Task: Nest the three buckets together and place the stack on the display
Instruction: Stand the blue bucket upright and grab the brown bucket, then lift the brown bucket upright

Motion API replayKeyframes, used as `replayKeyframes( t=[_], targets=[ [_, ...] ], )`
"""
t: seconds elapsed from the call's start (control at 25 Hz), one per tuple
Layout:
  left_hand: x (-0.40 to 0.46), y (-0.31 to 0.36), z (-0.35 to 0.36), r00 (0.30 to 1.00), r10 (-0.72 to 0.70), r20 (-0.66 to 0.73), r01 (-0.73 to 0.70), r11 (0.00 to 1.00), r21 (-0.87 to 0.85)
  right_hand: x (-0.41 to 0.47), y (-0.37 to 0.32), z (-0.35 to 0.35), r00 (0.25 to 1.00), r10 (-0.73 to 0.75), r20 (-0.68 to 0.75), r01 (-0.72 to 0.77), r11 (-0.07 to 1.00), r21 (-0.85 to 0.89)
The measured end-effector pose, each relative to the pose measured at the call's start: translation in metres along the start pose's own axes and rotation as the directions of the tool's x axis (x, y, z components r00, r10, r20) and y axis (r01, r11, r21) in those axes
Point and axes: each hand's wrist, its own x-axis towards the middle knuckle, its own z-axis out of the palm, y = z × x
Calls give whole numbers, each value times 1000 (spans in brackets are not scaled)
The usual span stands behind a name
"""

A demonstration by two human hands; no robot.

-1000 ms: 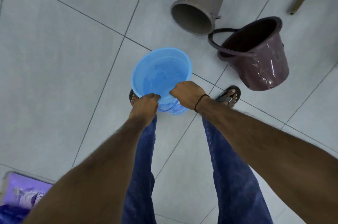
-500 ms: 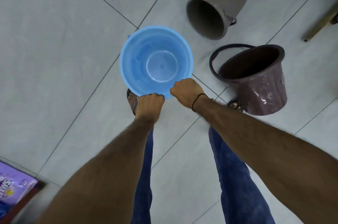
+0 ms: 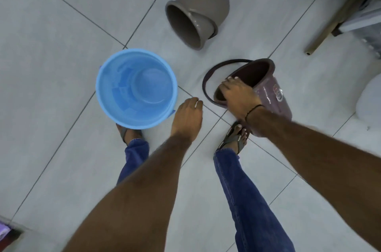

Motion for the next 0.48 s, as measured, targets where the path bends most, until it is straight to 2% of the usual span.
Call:
replayKeyframes(
  t=[0.08, 0.12, 0.2, 0.28, 0.4, 0.48],
  targets=[
    [39, 37, 26, 999, 36, -26, -39, 993, -115, 0, 50, 9, 993, 25, 119, -5, 986, -168],
    [59, 56, 42, 1000, 26, 9, -24, 984, -178, -1, 71, 16, 983, 25, 180, 15, 976, -217],
    [89, 88, 70, 989, 19, 148, 25, 957, -288, -8, 100, 26, 963, -7, 268, 62, 979, -195],
    [99, 111, 88, 977, 49, 210, 26, 940, -339, -21, 117, 28, 948, -47, 315, 104, 981, -166],
    [92, 133, 85, 982, 96, 161, -51, 964, -262, -46, 137, 21, 953, -51, 299, 84, 991, -100],
    [84, 146, 68, 980, 157, 120, -138, 979, -146, -72, 150, 13, 974, -6, 227, 14, 999, -34]
  ],
)
